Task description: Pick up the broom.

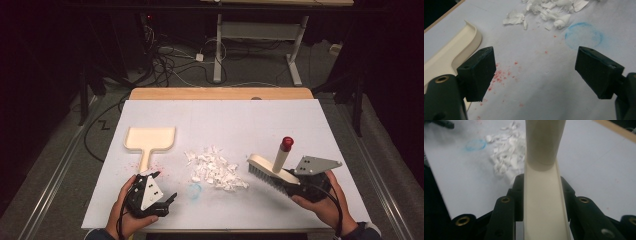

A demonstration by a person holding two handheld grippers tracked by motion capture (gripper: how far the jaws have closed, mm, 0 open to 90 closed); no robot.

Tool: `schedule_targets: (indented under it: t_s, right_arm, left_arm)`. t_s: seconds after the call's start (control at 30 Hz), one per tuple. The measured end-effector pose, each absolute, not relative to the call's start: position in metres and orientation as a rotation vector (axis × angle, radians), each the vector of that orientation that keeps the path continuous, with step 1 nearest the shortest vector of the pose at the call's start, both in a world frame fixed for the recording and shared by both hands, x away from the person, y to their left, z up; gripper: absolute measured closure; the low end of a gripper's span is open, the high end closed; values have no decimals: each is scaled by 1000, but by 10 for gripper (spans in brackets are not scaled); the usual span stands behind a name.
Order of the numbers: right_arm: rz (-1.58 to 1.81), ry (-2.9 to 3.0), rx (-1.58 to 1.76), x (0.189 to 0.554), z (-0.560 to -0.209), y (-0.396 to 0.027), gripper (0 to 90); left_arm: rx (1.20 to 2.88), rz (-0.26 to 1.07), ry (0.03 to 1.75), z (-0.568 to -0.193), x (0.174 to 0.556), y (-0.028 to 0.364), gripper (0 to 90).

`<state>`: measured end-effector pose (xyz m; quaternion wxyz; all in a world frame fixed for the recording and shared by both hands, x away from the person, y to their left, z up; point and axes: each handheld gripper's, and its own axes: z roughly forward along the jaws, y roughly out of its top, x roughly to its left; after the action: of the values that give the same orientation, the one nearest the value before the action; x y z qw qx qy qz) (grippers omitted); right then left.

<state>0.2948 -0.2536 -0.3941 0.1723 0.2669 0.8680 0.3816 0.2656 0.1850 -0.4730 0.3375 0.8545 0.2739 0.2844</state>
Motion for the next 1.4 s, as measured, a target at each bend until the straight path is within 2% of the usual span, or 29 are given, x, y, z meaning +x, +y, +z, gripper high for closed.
schedule_targets:
  t_s: [0.27,0.77,1.1,1.4]
  right_arm:
    - [1013,2652,677,284,-410,-244,678]
    - [1078,2596,569,325,-417,-178,679]
    - [1210,2463,620,326,-381,-201,678]
    - [1056,2270,802,369,-401,-190,678]
  left_arm:
    - [2229,729,707,-473,267,184,163]
    - [2226,724,707,-474,266,186,165]
    - [2197,750,739,-471,263,194,165]
    - [2203,743,736,-471,265,192,165]
